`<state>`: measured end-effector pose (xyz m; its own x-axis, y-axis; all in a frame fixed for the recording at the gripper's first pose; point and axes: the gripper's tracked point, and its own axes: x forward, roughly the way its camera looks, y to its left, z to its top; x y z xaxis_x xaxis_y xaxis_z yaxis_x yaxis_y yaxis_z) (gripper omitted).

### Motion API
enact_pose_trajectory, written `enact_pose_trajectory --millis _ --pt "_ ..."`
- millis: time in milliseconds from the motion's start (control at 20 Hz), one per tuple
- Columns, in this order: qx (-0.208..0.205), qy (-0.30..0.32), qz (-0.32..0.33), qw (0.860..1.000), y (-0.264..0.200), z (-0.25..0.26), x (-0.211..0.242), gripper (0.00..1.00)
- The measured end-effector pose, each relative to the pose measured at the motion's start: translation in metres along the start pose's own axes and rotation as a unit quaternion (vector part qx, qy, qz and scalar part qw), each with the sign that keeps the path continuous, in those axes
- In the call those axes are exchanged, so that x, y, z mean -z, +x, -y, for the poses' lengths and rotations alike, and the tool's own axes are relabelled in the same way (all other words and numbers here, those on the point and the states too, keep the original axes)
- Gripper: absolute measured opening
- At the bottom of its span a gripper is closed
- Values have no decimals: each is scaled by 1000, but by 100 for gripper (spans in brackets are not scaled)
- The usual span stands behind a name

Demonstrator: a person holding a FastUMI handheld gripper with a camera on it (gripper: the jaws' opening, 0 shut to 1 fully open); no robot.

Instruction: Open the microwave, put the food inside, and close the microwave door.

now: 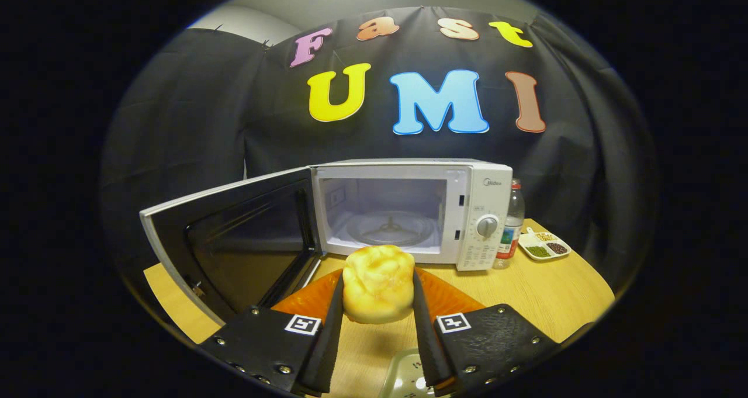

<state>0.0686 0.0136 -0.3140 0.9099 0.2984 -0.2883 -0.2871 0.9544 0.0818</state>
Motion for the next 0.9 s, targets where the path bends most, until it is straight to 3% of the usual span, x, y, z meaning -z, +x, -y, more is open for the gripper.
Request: enact_pose_trajectory --millis 250,500,900 --pt "-4 34 3 999 58 -5 -12 57" --pt "-17 140 -2 990 126 -8 -8 58" --pt "10 220 -5 975 217 9 -11 57"
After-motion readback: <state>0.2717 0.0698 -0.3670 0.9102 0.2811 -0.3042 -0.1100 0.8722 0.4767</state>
